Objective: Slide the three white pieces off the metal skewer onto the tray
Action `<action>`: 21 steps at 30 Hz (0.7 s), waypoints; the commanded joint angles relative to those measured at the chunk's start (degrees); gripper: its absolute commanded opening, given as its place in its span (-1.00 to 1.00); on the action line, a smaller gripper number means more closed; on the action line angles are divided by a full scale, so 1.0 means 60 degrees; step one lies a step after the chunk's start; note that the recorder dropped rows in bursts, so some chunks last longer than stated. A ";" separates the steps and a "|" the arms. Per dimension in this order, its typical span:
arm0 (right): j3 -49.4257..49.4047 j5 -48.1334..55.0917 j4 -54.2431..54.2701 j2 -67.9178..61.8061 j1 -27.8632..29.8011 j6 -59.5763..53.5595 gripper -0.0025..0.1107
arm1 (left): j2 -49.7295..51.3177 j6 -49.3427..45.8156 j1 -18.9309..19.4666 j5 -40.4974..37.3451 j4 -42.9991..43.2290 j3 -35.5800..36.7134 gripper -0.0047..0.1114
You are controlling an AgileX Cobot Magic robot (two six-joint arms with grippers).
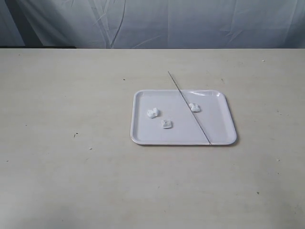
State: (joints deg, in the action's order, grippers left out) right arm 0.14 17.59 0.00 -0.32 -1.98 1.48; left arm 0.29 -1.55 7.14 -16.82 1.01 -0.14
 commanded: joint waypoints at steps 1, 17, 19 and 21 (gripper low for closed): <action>-0.0023 -0.0065 0.0072 0.0054 0.0035 0.0049 -0.97 | -0.0048 -0.0027 -0.0072 0.0324 0.0103 0.0024 -0.92; -0.0023 -0.0027 0.0071 0.0054 0.0035 0.0049 -0.97 | -0.0048 -0.0027 -0.0072 0.0748 0.0229 0.0024 -0.92; -0.0023 -0.0027 0.0071 0.0054 0.0035 0.0049 -0.97 | -0.0048 -0.0027 -0.0072 0.0748 0.0229 0.0024 -0.92; -0.0023 -0.0027 0.0071 0.0054 0.0035 0.0049 -0.97 | -0.0048 -0.0027 -0.0072 0.0748 0.0229 0.0024 -0.92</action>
State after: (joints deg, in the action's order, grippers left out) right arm 0.14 17.82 0.47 -0.32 -1.98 1.62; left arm 0.29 -1.66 7.14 -12.96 2.23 -0.14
